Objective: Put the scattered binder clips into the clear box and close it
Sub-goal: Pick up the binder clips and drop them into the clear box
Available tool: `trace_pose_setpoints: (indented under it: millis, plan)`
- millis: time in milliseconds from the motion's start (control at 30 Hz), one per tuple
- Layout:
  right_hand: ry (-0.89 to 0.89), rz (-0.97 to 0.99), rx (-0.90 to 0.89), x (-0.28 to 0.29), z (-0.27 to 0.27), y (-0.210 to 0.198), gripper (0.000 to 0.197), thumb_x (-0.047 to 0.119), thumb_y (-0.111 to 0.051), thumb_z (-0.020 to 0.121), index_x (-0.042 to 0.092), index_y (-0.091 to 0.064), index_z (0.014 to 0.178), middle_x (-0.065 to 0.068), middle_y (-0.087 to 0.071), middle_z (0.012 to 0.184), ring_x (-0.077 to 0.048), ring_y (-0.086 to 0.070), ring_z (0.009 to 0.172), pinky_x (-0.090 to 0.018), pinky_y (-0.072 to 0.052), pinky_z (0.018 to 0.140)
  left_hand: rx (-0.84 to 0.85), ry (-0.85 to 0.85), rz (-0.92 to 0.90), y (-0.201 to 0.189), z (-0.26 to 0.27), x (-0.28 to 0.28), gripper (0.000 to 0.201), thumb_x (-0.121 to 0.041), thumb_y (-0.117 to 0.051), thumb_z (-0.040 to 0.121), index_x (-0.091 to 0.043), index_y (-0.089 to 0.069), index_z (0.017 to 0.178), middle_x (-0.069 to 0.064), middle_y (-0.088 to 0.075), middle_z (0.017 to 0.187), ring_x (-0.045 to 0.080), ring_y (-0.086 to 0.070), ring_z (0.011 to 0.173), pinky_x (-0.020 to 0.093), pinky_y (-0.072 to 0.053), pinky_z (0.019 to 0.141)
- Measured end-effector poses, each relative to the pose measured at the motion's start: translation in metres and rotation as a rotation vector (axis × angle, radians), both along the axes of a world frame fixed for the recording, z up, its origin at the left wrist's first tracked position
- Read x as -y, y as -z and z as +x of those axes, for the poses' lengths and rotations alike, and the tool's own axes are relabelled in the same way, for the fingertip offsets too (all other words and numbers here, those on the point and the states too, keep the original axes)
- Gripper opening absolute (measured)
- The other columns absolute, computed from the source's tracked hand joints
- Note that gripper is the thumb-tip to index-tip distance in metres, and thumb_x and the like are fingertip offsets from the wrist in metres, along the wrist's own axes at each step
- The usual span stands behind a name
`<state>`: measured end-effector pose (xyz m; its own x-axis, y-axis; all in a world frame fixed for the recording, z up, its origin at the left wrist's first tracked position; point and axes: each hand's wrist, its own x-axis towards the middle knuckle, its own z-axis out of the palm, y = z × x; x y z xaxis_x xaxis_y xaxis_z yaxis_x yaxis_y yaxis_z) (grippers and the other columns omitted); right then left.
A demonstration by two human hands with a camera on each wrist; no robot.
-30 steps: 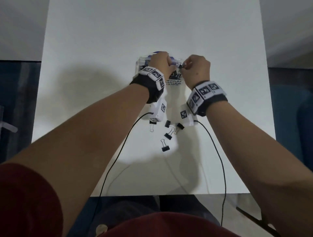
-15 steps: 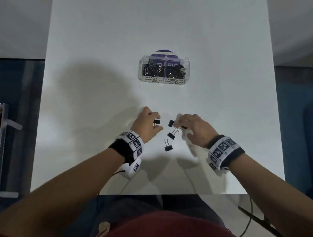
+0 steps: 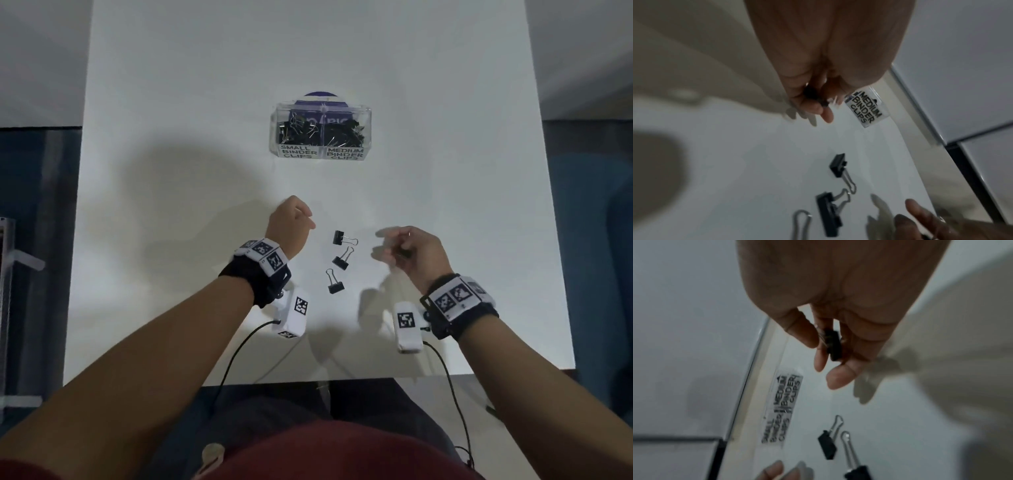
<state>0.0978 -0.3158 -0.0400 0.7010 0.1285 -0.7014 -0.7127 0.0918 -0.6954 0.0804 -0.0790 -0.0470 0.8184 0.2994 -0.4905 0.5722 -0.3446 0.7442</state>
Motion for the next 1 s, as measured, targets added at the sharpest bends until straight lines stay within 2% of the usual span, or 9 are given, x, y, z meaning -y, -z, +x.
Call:
trace_pose_setpoints:
  millis: [100, 200, 300, 400, 567, 667, 800, 933, 1000]
  plan:
    - [-0.117, 0.001, 0.047, -0.012, -0.007, -0.011, 0.04, -0.009, -0.033, 0.067, 0.001, -0.07, 0.08, -0.021, -0.06, 0.085, -0.028, -0.055, 0.07, -0.05, -0.056, 0.079, -0.004, 0.063, -0.033, -0.003, 0.004, 0.011, 0.021, -0.007, -0.035, 0.08, -0.017, -0.053, 0.075, 0.001, -0.061, 0.063, 0.02, -0.053, 0.063, 0.025, -0.039, 0.056]
    - [-0.492, -0.339, 0.376, -0.027, -0.015, -0.017, 0.032, -0.008, -0.05, 0.083, 0.018, -0.065, 0.07, 0.011, -0.064, 0.063, 0.003, -0.052, 0.052, -0.018, -0.045, 0.056, 0.036, 0.419, 0.161, -0.006, 0.004, 0.019, 0.015, -0.014, -0.046, 0.088, -0.022, -0.059, 0.091, -0.002, -0.056, 0.063, 0.019, -0.051, 0.059, 0.027, -0.043, 0.061]
    - [-0.85, -0.515, 0.612, -0.041, -0.023, -0.007, 0.021, 0.002, -0.061, 0.074, 0.016, -0.065, 0.088, 0.006, -0.055, 0.065, -0.001, -0.044, 0.053, -0.022, -0.042, 0.059, 0.022, 0.761, 0.365, -0.003, 0.002, 0.02, 0.033, -0.032, -0.063, 0.083, -0.027, -0.055, 0.115, -0.006, -0.052, 0.09, 0.014, -0.052, 0.079, 0.029, -0.044, 0.077]
    - [-1.097, -0.691, 0.713, -0.046, -0.025, 0.008, 0.039, 0.002, -0.06, 0.074, 0.016, -0.062, 0.111, 0.003, -0.059, 0.092, -0.016, -0.053, 0.076, -0.03, -0.046, 0.069, 0.069, 0.777, 0.42, 0.0, 0.001, 0.018, 0.033, -0.03, -0.067, 0.08, -0.024, -0.056, 0.111, 0.002, -0.053, 0.104, 0.018, -0.056, 0.087, 0.034, -0.05, 0.076]
    - [-1.149, -0.793, 0.746, -0.046, -0.026, 0.012, 0.031, 0.007, -0.062, 0.078, 0.013, -0.053, 0.107, -0.003, -0.058, 0.102, -0.03, -0.059, 0.082, -0.035, -0.049, 0.065, 0.169, 0.645, 0.39, 0.002, -0.007, 0.012, 0.023, -0.019, -0.064, 0.076, -0.009, -0.054, 0.093, 0.008, -0.058, 0.095, 0.023, -0.049, 0.07, 0.036, -0.048, 0.066]
    - [-1.123, -0.799, 0.647, -0.039, -0.025, 0.016, 0.029, 0.019, -0.065, 0.081, 0.017, -0.049, 0.105, -0.002, -0.057, 0.105, -0.027, -0.06, 0.086, -0.032, -0.046, 0.067, 0.129, 0.395, 0.193, 0.002, -0.017, 0.007, 0.019, -0.013, -0.065, 0.074, -0.006, -0.052, 0.086, 0.011, -0.063, 0.086, 0.015, -0.047, 0.06, 0.024, -0.038, 0.058]
    - [-0.71, -0.491, 0.374, -0.03, -0.019, 0.009, 0.029, 0.04, -0.067, 0.076, 0.023, -0.046, 0.087, 0.002, -0.062, 0.094, -0.014, -0.063, 0.086, -0.032, -0.05, 0.078, 0.028, 0.155, -0.087, 0.004, -0.044, -0.001, 0.02, -0.013, -0.067, 0.079, -0.012, -0.053, 0.093, 0.002, -0.064, 0.078, 0.01, -0.052, 0.061, 0.02, -0.038, 0.061]
    - [-0.532, -0.549, 0.439, -0.041, 0.02, -0.018, 0.022, 0.032, -0.064, 0.087, 0.016, -0.049, 0.086, 0.005, -0.048, 0.074, -0.007, -0.042, 0.062, -0.019, -0.036, 0.059, -0.05, 0.131, -0.367, -0.002, -0.057, -0.001, 0.031, -0.007, -0.048, 0.09, -0.019, -0.053, 0.117, 0.007, -0.065, 0.073, -0.002, -0.048, 0.048, 0.014, -0.035, 0.049]
    - [-0.503, -0.583, 0.549, -0.057, 0.053, -0.033, 0.026, 0.036, -0.064, 0.086, 0.016, -0.048, 0.085, 0.006, -0.042, 0.07, -0.01, -0.037, 0.059, -0.02, -0.033, 0.056, -0.085, 0.099, -0.457, -0.004, -0.057, 0.004, 0.034, 0.001, -0.035, 0.088, -0.012, -0.062, 0.104, 0.01, -0.059, 0.068, 0.003, -0.04, 0.042, 0.012, -0.028, 0.04]
